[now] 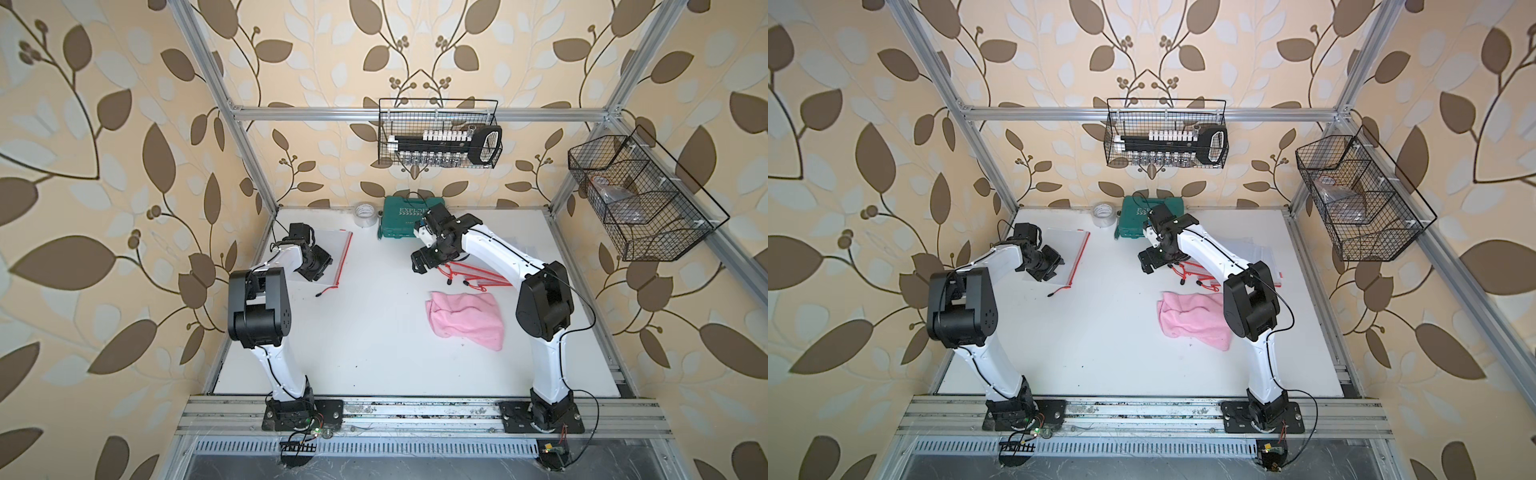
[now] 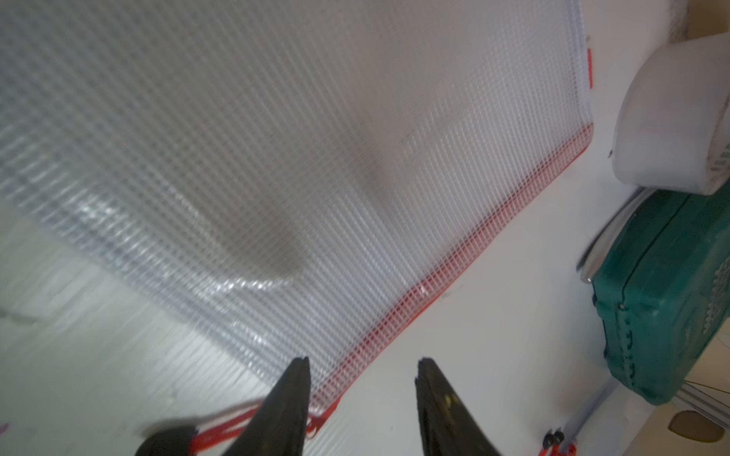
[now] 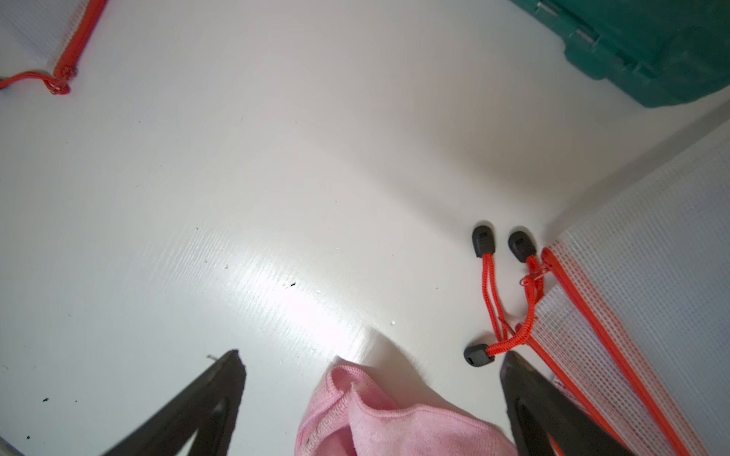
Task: Wipe the document bag
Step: Move the document bag to the center of the board.
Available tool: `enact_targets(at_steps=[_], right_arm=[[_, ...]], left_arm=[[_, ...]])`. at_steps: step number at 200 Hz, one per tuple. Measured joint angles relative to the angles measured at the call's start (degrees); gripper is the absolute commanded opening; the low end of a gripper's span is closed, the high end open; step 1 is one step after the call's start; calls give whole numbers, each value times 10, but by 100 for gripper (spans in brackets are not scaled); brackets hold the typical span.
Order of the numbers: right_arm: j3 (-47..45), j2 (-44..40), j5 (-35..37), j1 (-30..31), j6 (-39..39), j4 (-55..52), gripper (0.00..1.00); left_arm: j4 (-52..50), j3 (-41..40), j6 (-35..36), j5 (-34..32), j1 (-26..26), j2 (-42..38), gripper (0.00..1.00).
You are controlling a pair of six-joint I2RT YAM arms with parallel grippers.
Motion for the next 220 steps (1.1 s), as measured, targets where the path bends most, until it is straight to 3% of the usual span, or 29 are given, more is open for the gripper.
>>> enact_targets(at_steps=[22,72,115,174,193,220], right_arm=[[-4,0,-2,0,5,1,98],[-4,0,-10,0,10,1,98],[-4,0,-26,0,15,0,98],[45,33,-52,21,20,2,98],[48,52,-49,44,12,12,94],[48,90,-40,74,-4,25,81]], left_arm=[[9,21,5,-4,-15,44,47],[19,-8,28,-33,-83,24,47],[31,-158,35,-49,-198,-86,46],[40,-269,57,-54,-329,-180,41],[31,-276,60,-57,-388,-190,39],[24,-276,59,-57,-471,-191,38]])
